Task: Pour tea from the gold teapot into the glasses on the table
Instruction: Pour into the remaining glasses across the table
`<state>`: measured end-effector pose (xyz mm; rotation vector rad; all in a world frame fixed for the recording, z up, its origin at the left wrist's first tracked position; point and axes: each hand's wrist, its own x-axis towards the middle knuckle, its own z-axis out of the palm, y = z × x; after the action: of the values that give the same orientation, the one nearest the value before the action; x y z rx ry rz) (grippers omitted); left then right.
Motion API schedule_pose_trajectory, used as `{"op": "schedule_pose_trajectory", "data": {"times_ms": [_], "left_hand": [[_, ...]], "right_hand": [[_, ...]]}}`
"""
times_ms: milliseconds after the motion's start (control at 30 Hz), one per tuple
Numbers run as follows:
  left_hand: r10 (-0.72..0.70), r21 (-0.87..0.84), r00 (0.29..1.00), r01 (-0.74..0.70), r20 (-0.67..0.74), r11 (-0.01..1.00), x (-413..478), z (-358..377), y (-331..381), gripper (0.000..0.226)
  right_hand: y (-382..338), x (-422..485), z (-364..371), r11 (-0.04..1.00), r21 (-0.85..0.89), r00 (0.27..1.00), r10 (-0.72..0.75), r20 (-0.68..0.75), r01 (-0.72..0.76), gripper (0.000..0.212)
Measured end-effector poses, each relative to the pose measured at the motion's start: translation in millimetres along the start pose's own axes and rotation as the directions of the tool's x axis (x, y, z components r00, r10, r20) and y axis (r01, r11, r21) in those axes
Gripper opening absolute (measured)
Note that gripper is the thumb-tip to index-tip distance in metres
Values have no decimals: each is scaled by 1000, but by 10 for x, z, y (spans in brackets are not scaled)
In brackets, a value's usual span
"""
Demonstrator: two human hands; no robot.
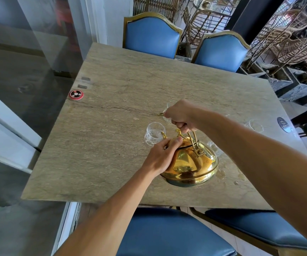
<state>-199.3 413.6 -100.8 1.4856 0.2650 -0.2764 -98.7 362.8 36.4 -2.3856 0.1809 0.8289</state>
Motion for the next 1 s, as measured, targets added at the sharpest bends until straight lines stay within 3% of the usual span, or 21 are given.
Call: {"op": "schedule_pose_trajectory", "data": {"times_ms": [467,767,900,1000], "left_hand": [[2,46,1000,0,-25,999,-41,-11,87,89],[-6,116,999,10,-32,993,-89,-73,127,95],[11,159,999,-5,-37,987,-128,-100,140,92],[24,177,999,-19,-24,984,-173,-108,184,70]], "right_hand": [[45,-1,-27,998,59,999,-26,-29,28,25],[73,-60,-6,990,125,998,-57,-40,62,11],[108,-132,-6,981,177,996,-75,-47,82,36],[117,-254,-18,975,193,993,-95,-69,107,40]]}}
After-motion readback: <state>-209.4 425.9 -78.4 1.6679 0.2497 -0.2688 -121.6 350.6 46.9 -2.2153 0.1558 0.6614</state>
